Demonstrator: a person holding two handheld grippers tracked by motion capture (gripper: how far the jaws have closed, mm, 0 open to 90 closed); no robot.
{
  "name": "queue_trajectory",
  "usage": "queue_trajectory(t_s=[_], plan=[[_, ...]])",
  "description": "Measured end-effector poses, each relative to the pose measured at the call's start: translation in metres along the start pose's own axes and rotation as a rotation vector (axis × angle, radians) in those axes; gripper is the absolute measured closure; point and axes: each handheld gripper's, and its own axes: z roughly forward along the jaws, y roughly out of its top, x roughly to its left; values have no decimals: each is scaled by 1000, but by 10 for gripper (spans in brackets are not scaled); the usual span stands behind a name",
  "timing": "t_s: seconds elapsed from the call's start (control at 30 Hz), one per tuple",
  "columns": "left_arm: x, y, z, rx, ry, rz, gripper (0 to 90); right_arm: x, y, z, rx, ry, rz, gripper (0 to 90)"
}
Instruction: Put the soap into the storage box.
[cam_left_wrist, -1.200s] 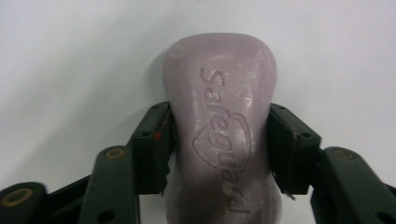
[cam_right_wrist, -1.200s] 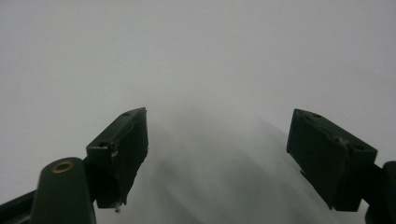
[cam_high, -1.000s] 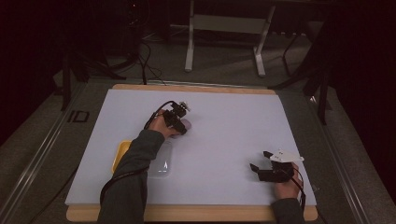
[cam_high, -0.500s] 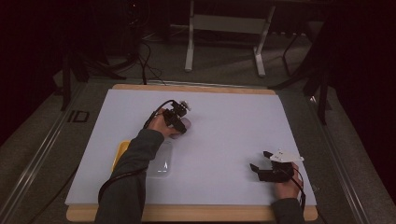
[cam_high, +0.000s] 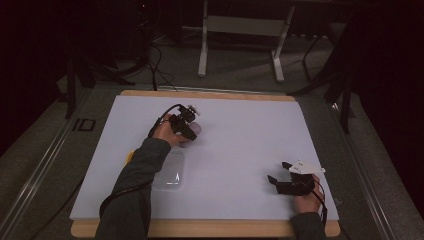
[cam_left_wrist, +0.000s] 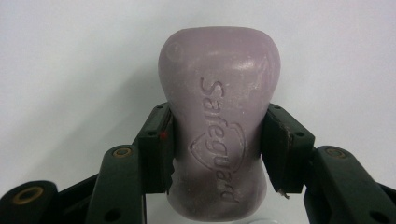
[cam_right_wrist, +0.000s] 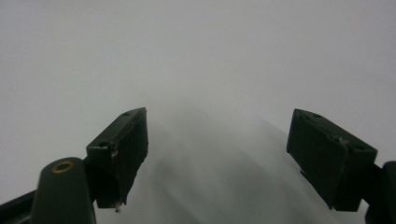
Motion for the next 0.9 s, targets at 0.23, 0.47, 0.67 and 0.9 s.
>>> queue_trajectory(t_s=[0.23, 0.47, 0.67, 0.9], plan=[[3, -6, -16, -27, 0, -6, 499, 0, 0, 0, -1, -1, -1, 202], [10, -18, -34, -49, 5, -30, 499, 0, 0, 0, -1, -3, -2, 202], [12, -27, -46, -52, 21, -34, 499, 0, 0, 0, -1, -5, -2, 202], [10, -34, -57, -55, 43, -33, 499, 0, 0, 0, -2, -4, -1, 202]])
